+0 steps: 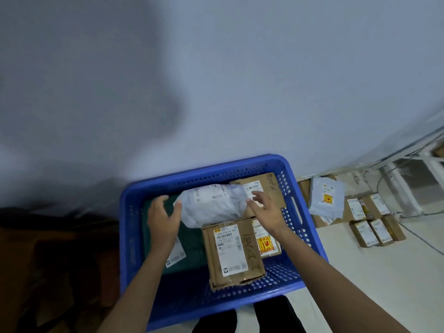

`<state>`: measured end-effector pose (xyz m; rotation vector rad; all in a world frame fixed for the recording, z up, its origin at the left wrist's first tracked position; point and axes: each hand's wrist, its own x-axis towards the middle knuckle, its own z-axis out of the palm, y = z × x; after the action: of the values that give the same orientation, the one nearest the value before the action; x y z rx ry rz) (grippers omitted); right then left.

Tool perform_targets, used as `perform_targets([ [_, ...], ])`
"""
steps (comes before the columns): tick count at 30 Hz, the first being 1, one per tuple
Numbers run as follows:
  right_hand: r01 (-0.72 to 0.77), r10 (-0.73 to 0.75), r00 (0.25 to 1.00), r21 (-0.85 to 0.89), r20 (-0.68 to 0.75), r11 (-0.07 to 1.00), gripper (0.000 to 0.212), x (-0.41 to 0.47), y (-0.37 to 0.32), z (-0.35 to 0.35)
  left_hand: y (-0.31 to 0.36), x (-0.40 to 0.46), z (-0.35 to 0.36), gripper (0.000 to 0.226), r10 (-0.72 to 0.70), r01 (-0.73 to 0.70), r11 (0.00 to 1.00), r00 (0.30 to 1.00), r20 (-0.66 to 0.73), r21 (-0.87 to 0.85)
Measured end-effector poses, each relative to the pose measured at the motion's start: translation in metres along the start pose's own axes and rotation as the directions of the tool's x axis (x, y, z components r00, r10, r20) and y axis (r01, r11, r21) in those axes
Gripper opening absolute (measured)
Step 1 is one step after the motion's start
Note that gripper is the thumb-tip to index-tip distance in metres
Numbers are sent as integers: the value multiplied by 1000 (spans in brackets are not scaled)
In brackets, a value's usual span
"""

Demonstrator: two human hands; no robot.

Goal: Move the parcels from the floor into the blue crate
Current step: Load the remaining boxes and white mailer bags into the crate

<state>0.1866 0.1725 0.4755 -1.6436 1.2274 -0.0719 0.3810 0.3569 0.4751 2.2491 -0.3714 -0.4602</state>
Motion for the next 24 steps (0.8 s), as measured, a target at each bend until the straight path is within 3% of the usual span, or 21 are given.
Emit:
perform_targets([
  [7, 160, -159, 987, -90, 17, 983, 70, -63, -52, -46, 104, -26, -20, 58, 242, -280, 934, 953, 184, 223],
  [12, 211, -221, 974, -133, -58, 968, 75, -108, -64, -113, 174, -61, -27, 64, 344, -409, 889, 893, 292, 207],
  [19, 244, -280, 953, -246, -120, 938, 71, -178, -35, -235, 277, -159, 1, 61, 426, -557, 786, 802, 419, 268],
  [24, 194, -239, 962, -284, -132, 939, 72, -237, 26, -335, 343, -260, 64, 60, 417, -583, 785, 747, 517, 209],
])
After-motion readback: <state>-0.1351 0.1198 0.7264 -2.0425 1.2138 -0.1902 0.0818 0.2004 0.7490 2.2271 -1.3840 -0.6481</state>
